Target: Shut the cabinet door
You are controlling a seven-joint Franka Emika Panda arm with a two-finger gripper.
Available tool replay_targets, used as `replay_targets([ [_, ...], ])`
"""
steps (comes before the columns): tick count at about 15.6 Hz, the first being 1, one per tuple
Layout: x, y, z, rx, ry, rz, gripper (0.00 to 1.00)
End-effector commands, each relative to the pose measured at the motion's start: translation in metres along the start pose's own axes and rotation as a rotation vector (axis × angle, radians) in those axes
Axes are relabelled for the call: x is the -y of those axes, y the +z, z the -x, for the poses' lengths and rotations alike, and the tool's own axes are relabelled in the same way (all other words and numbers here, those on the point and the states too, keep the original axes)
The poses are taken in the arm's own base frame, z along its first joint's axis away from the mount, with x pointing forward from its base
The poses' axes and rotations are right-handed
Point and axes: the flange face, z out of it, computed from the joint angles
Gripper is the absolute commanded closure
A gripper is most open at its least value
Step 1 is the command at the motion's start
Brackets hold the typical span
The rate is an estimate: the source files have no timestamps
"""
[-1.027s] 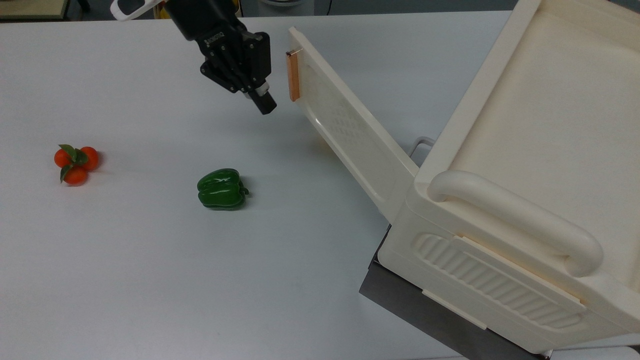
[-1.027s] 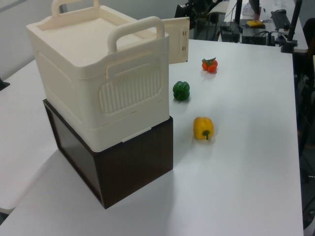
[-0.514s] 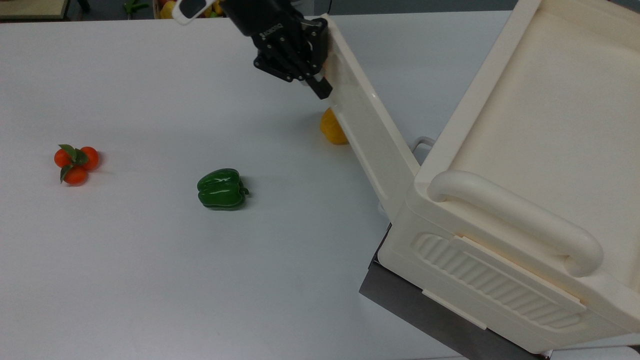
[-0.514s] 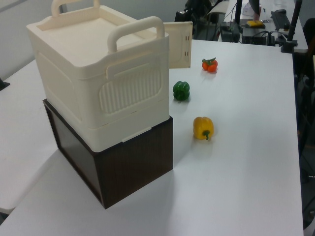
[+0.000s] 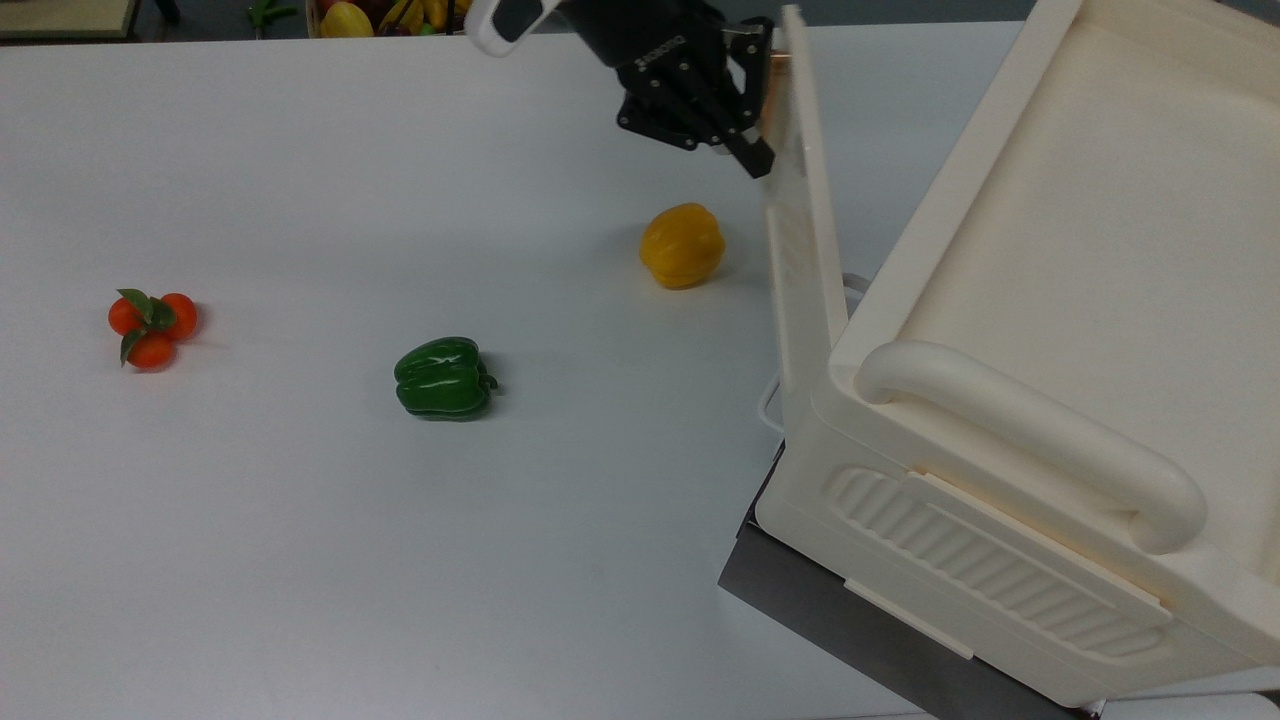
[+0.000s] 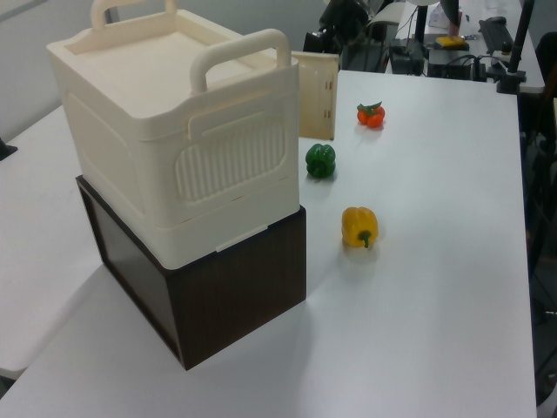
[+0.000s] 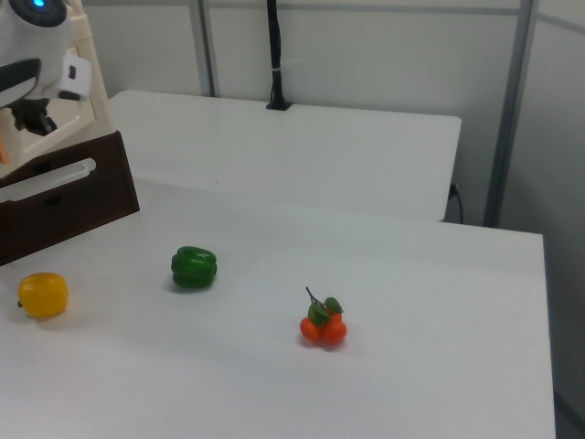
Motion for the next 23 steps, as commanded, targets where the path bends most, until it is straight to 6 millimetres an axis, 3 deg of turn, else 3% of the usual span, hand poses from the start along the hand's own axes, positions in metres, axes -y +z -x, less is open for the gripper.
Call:
replay_targets([
  [1,0.023,0.012,0.017,0.033,-0.011,0.013,1.00],
  [12,0.081,0.059,0.038,-0.043,-0.098,-0.022,1.00],
  [23,0.098,0.075,0.049,-0.109,-0.153,-0.012,1.00],
])
